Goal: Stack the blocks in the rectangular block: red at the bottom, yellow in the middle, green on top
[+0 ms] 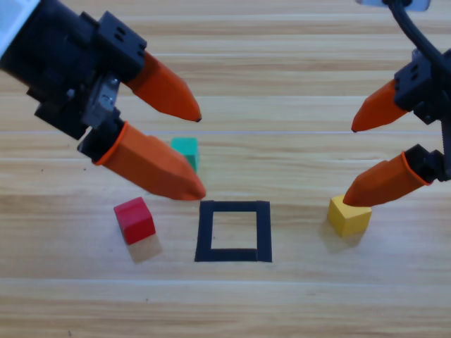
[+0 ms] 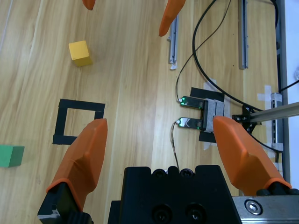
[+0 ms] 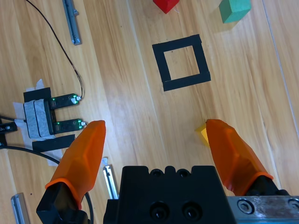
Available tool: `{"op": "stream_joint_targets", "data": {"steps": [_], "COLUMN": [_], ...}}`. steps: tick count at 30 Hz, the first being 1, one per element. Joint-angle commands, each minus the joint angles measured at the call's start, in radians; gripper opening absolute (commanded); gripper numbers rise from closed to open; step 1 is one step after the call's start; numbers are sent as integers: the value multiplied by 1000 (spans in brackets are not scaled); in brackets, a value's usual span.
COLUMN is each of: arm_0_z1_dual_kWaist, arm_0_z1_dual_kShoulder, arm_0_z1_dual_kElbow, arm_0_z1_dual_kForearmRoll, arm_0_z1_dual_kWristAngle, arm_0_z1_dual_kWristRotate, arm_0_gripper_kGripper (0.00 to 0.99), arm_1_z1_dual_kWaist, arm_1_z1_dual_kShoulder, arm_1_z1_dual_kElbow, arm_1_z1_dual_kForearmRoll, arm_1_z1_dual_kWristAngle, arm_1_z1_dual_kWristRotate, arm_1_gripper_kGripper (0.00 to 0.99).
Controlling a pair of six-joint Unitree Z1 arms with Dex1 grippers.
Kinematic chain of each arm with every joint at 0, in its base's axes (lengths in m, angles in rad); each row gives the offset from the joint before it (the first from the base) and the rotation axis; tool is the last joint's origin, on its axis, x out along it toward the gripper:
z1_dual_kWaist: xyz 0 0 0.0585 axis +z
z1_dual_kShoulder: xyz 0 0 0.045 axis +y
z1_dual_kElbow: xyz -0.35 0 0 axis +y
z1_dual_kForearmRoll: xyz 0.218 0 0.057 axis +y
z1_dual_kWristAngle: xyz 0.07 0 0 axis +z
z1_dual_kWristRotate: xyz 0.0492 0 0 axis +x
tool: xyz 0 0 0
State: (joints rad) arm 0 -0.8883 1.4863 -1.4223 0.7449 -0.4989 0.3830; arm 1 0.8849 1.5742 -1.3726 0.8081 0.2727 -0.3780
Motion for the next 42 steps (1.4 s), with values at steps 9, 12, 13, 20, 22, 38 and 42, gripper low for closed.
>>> {"op": "stream_joint_targets", "data": {"steps": [9, 12, 13, 20, 22, 38, 42], "arm_0_z1_dual_kWaist": [-3, -3, -3, -3, -3, 23, 25], "arm_0_z1_dual_kShoulder": [-6, -9, -11, -14, -14, -6, 17], "arm_0_z1_dual_kElbow": [26, 34, 36, 39, 29, 54, 65], "arm_0_z1_dual_kForearmRoll": [-10, -18, -18, -21, -22, -124, -122], "arm_0_z1_dual_kWristAngle": [13, 10, 11, 11, 13, 457, 494], "arm_0_z1_dual_kWristRotate": [-3, 16, 13, -42, -67, -885, -1015], "arm_0_gripper_kGripper": [976, 973, 973, 982, 990, 990, 990], "arm_1_z1_dual_kWaist": [-54, -90, -90, -150, -169, -173, -173], "arm_1_z1_dual_kShoulder": [-60, -60, -42, 182, 242, 563, 601], "arm_1_z1_dual_kElbow": [58, 80, 83, 27, 3, -80, -94], "arm_1_z1_dual_kForearmRoll": [26, 29, 29, 26, 26, -53, -55], "arm_1_z1_dual_kWristAngle": [-26, -132, -185, -248, -248, -394, -382], "arm_1_z1_dual_kWristRotate": [85, 142, 157, 320, 360, 516, 519], "arm_1_gripper_kGripper": [968, 974, 974, 973, 973, 980, 977]}}
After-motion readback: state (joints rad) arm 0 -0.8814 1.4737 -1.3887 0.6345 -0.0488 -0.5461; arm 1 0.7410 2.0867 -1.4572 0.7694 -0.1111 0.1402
